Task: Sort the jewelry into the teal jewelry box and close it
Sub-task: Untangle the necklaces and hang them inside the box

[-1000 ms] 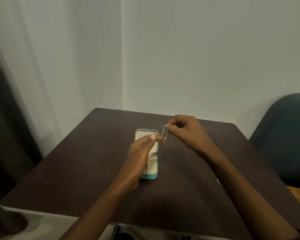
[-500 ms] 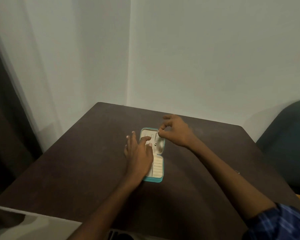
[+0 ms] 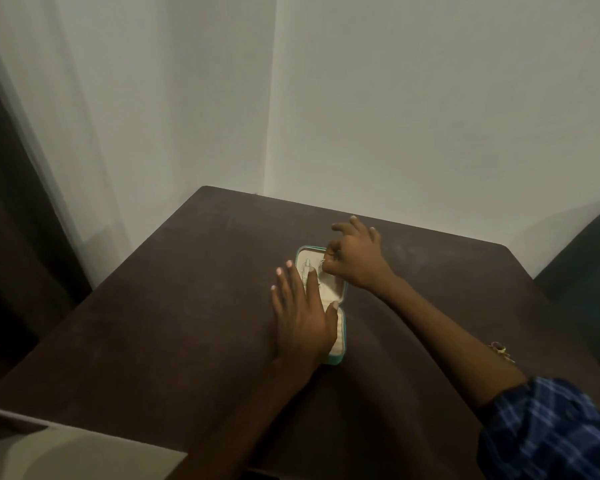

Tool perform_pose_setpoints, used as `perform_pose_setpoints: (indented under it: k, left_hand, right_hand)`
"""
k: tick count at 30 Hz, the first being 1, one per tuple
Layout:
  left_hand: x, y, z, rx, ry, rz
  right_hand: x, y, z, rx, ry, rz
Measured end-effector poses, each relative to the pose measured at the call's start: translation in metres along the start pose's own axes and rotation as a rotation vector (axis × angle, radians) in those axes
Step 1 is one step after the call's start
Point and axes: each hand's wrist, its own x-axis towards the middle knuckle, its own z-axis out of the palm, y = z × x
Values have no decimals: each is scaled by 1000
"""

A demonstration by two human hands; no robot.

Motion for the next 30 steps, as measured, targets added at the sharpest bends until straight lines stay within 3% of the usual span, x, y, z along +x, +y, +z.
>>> perform_pose_setpoints:
  k: [10, 20, 30]
  left_hand:
    - [-5, -4, 12, 87, 54, 95]
    - [-6, -5, 14, 113, 104, 97]
    - [-7, -4, 15, 131, 148, 88]
  right_hand:
    - [5, 2, 12, -147, 98, -97]
    - [7, 1, 21, -378, 289, -202]
    - [6, 7, 27, -455, 355, -257]
